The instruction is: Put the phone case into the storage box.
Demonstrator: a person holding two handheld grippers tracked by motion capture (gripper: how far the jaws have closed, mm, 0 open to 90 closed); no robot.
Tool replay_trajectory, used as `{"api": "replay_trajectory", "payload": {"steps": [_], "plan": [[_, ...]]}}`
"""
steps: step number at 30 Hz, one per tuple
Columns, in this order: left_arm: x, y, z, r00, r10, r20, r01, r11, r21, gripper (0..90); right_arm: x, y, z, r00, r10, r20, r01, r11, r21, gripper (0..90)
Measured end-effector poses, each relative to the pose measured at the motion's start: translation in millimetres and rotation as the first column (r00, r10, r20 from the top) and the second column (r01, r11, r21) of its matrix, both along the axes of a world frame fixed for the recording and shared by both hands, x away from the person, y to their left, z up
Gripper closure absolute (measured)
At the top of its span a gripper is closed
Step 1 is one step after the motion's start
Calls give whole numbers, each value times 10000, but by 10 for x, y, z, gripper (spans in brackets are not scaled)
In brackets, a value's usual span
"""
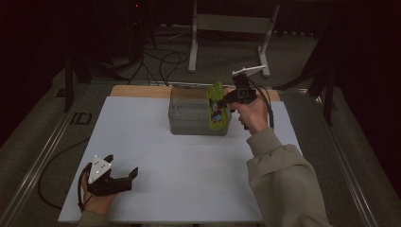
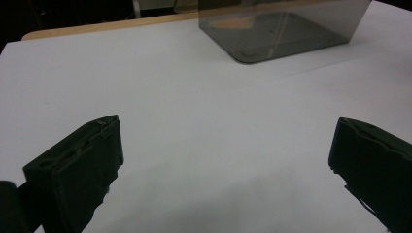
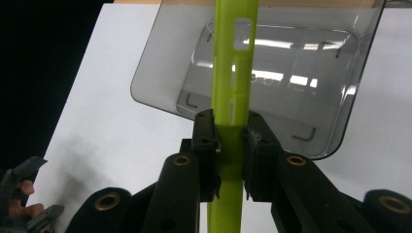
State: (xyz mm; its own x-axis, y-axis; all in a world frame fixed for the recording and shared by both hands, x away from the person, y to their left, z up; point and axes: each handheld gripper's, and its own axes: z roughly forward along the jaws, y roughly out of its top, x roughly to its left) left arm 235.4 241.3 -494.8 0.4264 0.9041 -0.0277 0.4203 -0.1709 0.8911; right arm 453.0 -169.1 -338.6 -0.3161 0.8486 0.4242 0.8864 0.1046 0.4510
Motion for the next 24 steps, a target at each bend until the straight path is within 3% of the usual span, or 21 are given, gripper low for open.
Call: {"api": "replay_trajectory", "payload": {"steps": [24], "plan": [[0, -4, 5, 10000, 4, 49, -4, 10000, -62, 2, 185, 10, 143, 9996, -293, 48, 293, 9995, 79, 782]]}}
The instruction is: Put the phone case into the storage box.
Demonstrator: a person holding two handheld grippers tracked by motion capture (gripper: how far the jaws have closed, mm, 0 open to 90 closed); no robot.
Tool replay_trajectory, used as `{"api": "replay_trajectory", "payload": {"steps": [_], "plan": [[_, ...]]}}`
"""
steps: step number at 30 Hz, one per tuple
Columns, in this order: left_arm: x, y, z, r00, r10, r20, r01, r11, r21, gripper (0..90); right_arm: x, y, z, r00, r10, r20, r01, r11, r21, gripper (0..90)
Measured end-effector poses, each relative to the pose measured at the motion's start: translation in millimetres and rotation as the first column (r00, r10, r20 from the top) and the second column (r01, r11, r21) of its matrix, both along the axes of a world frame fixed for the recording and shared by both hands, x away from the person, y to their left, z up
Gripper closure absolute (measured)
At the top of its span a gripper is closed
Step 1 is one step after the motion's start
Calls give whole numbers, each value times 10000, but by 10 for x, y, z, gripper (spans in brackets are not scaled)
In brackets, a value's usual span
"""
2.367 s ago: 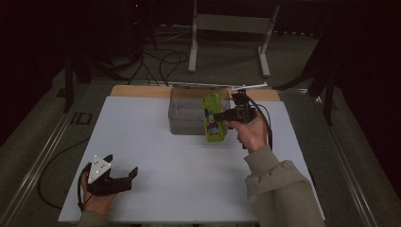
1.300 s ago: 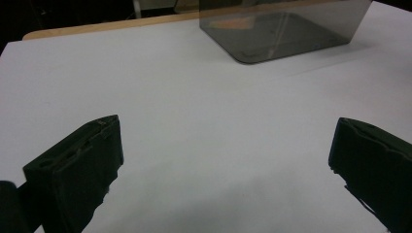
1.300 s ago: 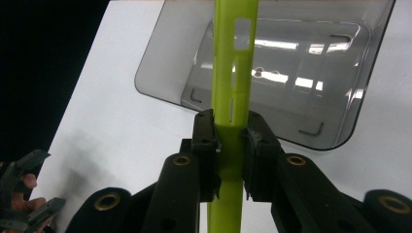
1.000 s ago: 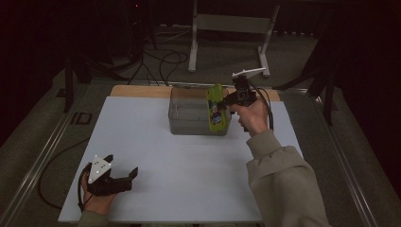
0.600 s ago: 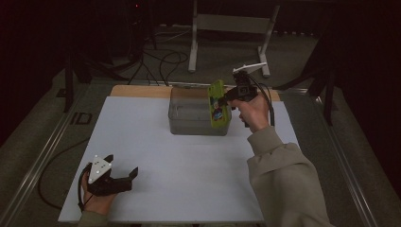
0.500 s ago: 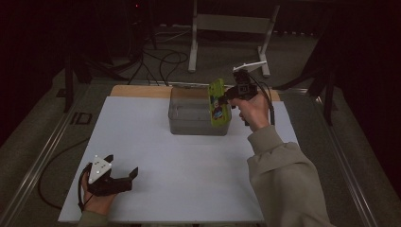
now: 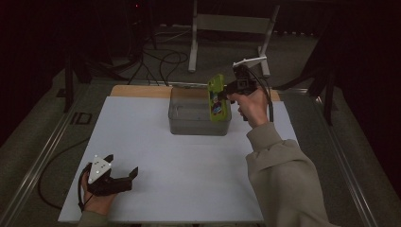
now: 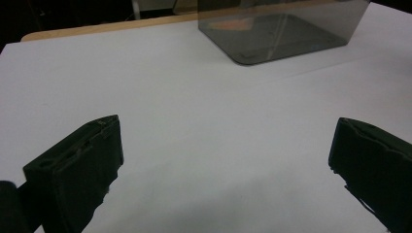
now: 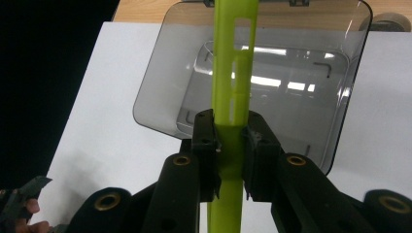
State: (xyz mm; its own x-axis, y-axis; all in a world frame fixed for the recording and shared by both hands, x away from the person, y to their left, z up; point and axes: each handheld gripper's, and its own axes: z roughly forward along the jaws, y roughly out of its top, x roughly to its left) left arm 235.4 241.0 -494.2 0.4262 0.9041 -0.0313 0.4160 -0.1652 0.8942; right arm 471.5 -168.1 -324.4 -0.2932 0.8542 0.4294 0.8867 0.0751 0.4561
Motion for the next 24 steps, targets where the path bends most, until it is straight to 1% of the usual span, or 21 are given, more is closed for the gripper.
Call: {"api": "replay_trajectory", "payload": {"steps": [11, 15, 18, 21, 24], "plan": [[-5, -2, 5, 10000, -3, 78, 4, 10000, -82, 2, 96, 5, 7, 9998, -188, 1, 188, 9996, 190, 782], [-5, 0, 5, 9999, -9, 123, 10, 9999, -106, 2, 134, 15, -14, 9997, -249, 37, 249, 9997, 87, 782], [-13, 1, 8, 9998, -21, 200, 23, 9999, -129, 2, 166, 16, -27, 9994, -337, 72, 336, 9994, 87, 782], [-15, -5, 13, 9996, -49, 284, 53, 9999, -160, 2, 194, 8, -37, 9984, -542, 160, 540, 9985, 130, 782], [-15, -12, 14, 9995, -81, 298, 85, 9999, -132, 2, 224, -5, -61, 9976, -675, 133, 673, 9977, 110, 782]]}}
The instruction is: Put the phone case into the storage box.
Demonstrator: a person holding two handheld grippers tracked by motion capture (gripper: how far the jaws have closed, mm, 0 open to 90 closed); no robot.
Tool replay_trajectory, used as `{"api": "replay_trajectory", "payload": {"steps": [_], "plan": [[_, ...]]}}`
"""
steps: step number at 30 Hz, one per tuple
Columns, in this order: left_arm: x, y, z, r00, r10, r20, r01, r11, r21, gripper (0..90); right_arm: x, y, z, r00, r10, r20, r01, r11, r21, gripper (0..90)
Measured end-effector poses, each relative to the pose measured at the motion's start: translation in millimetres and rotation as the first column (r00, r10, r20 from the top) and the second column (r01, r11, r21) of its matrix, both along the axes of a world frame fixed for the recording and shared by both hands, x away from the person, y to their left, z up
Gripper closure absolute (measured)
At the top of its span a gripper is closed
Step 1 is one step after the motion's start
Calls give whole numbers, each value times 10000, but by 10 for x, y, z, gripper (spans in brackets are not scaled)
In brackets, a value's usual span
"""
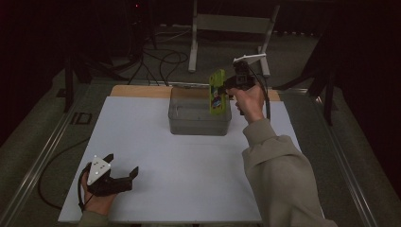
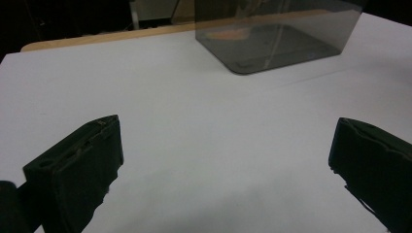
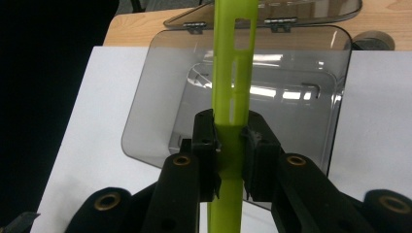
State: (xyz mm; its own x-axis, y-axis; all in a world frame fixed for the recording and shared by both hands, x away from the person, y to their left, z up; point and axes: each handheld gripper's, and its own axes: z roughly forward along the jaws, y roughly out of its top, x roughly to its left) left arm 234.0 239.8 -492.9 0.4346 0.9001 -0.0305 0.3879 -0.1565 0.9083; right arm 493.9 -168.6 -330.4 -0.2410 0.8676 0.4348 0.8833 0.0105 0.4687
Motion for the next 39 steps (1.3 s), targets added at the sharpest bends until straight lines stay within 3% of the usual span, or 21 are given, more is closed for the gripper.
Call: {"api": "replay_trajectory", "payload": {"steps": [9, 39], "plan": [[-4, -5, 3, 10000, 10, 44, -10, 10000, -31, 2, 92, -67, -71, 9992, -408, -61, 408, 9992, -10, 782], [-10, 5, 10, 9999, 34, 130, -32, 10000, -83, 2, 275, 41, -239, 9979, -310, -565, 276, 9978, -596, 781]]}}
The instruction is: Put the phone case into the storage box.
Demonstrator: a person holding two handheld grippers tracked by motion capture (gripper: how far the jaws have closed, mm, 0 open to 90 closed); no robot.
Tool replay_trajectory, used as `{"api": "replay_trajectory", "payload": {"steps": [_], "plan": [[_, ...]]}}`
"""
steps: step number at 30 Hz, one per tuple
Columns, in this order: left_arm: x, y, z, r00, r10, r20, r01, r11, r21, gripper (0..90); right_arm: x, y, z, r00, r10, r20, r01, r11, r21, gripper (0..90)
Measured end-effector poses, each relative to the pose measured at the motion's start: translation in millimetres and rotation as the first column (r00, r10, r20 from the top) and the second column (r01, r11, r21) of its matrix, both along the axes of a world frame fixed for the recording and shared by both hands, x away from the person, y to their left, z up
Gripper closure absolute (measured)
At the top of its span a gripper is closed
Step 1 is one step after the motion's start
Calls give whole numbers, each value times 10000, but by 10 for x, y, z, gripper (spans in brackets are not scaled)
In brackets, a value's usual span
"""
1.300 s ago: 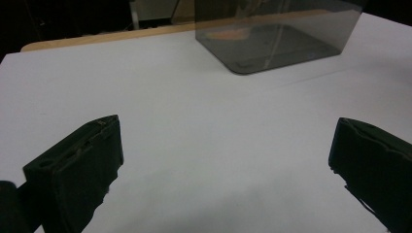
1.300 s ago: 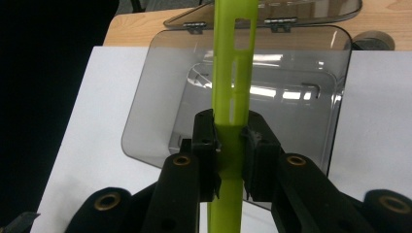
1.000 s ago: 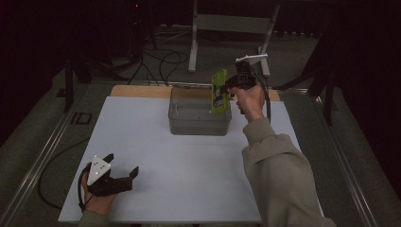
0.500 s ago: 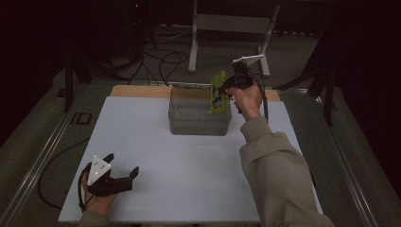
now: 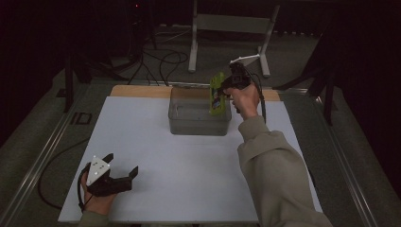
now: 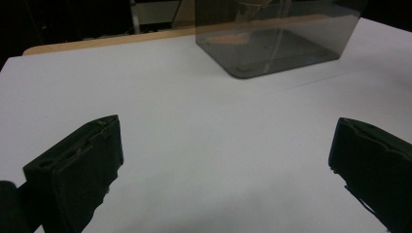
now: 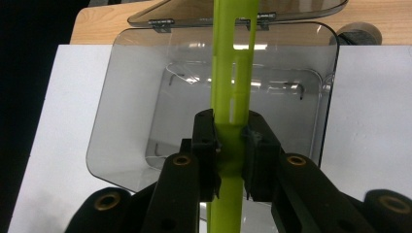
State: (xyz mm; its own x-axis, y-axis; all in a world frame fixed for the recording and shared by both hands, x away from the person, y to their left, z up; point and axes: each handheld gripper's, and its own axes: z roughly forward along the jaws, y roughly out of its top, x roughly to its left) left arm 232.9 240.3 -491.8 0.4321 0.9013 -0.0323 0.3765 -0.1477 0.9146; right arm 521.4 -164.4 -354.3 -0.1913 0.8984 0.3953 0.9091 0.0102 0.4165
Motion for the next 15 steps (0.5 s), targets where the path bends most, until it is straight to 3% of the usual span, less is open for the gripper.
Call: {"api": "replay_trajectory", "payload": {"steps": [15], "plan": [[-1, 0, -2, 10000, -24, 13, 24, 10000, -9, 2, 56, 27, -116, 9998, 10, -220, -16, 9996, -269, 781]]}}
